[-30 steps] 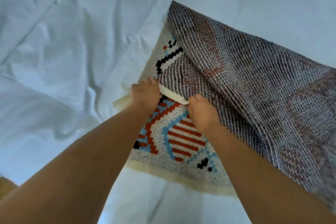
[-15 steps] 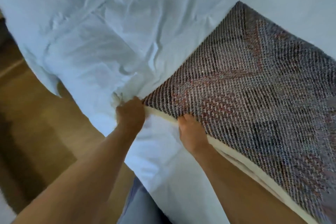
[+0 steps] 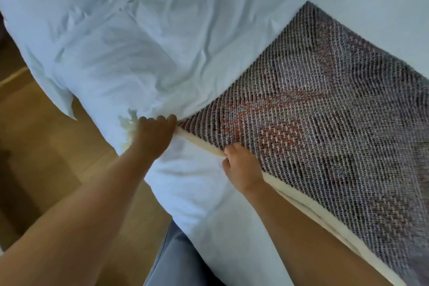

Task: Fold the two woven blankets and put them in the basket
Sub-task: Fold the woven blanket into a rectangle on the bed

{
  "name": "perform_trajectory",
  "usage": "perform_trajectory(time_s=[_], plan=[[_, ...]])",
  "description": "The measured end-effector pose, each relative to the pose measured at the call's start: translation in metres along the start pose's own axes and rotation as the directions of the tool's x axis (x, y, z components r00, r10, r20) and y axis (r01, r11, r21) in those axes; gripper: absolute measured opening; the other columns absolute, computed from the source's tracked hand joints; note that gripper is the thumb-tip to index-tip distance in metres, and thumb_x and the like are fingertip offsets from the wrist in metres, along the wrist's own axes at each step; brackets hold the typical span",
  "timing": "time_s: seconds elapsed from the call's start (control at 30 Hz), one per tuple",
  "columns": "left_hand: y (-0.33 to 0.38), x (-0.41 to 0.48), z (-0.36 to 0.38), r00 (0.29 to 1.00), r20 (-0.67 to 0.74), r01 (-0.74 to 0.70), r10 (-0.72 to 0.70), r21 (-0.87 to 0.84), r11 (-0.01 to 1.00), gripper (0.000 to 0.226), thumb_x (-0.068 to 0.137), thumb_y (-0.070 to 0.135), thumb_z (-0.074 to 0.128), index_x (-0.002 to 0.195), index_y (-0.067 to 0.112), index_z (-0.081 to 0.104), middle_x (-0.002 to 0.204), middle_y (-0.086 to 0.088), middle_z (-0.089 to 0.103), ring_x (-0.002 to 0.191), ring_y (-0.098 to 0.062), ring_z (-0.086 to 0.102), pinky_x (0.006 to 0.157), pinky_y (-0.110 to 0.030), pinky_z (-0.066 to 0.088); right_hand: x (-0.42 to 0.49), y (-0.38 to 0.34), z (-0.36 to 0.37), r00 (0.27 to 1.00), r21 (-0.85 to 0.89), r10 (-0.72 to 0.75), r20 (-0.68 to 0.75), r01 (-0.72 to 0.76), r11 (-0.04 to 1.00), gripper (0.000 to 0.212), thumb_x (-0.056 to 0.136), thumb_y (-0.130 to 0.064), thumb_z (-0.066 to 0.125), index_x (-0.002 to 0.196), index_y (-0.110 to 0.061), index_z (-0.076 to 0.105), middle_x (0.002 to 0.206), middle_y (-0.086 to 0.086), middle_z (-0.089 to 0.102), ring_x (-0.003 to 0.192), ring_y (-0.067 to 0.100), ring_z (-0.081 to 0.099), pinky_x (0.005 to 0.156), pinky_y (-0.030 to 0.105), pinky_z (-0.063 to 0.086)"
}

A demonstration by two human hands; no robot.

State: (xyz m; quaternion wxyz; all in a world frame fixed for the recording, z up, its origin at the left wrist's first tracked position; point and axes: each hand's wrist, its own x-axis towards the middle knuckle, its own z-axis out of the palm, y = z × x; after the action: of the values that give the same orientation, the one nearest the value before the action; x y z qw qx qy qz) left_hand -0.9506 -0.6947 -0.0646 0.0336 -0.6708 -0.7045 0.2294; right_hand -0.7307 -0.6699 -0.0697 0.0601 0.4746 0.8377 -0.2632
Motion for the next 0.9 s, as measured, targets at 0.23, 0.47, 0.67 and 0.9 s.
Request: perform_trajectory(time_s=[0.23, 0.47, 0.67, 0.9], plan=[[0.026, -0.006, -0.006, 0.996, 0.040, -0.076, 0.078, -0.058, 0.995, 0.031, 0.064, 0.024, 0.063, 0.094, 0.017, 0.065, 0.081, -0.001, 0.065, 0.069, -0.020, 0.062, 0.064, -0.029, 0.048, -0.007, -0.009, 0.016, 0.995, 0.073, 0.096, 0.022, -0.097, 0.993, 0.027, 0.088, -0.012, 0.049, 0.115, -0.007, 0.050, 0.118, 0.011, 0.050, 0.108, 0.027, 0.049, 0.090, 0.036, 0.042], [0.111, 0.005, -0.041, 0.753, -0.150, -0.656, 0.640, -0.112, 0.746, 0.068, 0.087, 0.028, 0.041, 0.147, 0.013, 0.011, 0.151, -0.012, 0.024, 0.137, -0.031, 0.025, 0.109, -0.055, 0.015, -0.059, 0.049, -0.010, 0.964, 0.045, 0.242, -0.106, -0.239, 0.970, 0.037, 0.062, -0.013, 0.064, 0.097, -0.003, 0.057, 0.091, 0.014, 0.055, 0.084, 0.031, 0.052, 0.076, 0.039, 0.046], [0.186, 0.006, -0.063, 0.571, -0.147, -0.819, 0.807, -0.165, 0.550, 0.030, 0.088, 0.009, 0.039, 0.118, 0.012, 0.041, 0.115, -0.008, 0.048, 0.101, -0.026, 0.047, 0.083, -0.037, 0.035, -0.135, 0.121, -0.008, 0.855, -0.086, 0.515, -0.063, -0.519, 0.850, 0.031, 0.061, -0.014, 0.074, 0.087, -0.003, 0.059, 0.085, 0.018, 0.058, 0.076, 0.035, 0.056, 0.068, 0.041, 0.048], [0.188, 0.015, -0.054, 0.527, 0.023, -0.828, 0.849, -0.211, 0.520, 0.038, 0.088, 0.018, 0.042, 0.125, 0.018, 0.044, 0.121, -0.005, 0.049, 0.102, -0.025, 0.053, 0.083, -0.036, 0.043, -0.138, 0.138, -0.001, 0.895, -0.011, 0.446, -0.011, -0.446, 0.895, 0.019, 0.085, -0.016, 0.053, 0.095, -0.001, 0.060, 0.098, 0.016, 0.061, 0.095, 0.032, 0.056, 0.074, 0.035, 0.044]])
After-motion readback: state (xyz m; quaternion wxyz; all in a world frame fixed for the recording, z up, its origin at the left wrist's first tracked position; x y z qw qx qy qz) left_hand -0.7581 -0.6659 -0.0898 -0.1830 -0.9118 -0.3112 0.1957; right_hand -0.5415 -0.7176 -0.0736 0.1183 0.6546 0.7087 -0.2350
